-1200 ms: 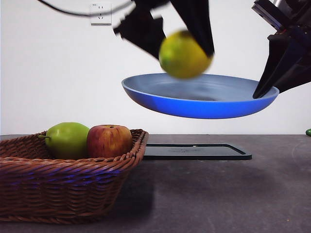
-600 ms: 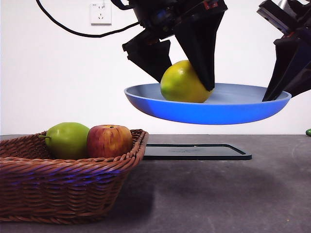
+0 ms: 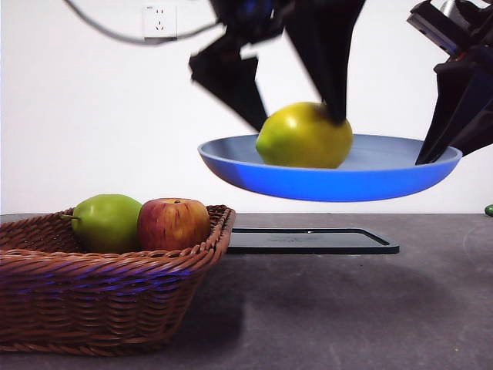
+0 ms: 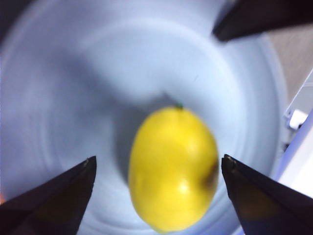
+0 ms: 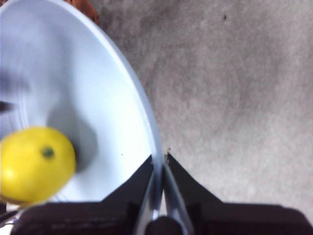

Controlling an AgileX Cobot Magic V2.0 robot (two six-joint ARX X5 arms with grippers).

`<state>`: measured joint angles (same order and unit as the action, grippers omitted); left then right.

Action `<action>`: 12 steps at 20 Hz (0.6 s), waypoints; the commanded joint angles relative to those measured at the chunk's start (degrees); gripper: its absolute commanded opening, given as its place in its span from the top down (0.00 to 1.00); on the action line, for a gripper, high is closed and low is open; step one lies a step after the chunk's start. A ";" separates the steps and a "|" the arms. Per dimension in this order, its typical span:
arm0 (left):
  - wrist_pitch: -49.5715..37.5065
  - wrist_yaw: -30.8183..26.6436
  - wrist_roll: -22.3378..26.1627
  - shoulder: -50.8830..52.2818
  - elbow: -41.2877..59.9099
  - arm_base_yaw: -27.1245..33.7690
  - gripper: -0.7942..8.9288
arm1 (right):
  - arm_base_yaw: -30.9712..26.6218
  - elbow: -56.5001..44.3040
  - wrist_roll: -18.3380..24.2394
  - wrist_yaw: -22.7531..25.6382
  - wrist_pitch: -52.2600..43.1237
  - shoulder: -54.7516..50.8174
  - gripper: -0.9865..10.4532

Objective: Take the lemon from the basket,put the lemon in the plate,hand out the plate

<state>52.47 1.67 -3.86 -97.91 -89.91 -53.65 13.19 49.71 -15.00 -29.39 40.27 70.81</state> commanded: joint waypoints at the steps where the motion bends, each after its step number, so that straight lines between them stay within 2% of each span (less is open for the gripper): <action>1: 2.62 -0.04 0.96 -0.39 -6.91 -0.72 0.46 | -0.77 1.36 0.07 -0.35 -1.57 3.28 0.91; 5: 9.60 -0.13 2.56 1.05 -14.62 -0.70 0.46 | -3.63 6.08 0.57 -0.52 -1.62 12.13 0.91; 12: 17.53 -1.62 3.08 8.07 -14.82 -0.66 0.46 | -8.31 26.62 1.38 -0.72 1.84 29.31 0.91</action>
<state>70.17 0.36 -1.45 -89.25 -103.50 -53.67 4.78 74.56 -14.06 -29.43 42.39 99.24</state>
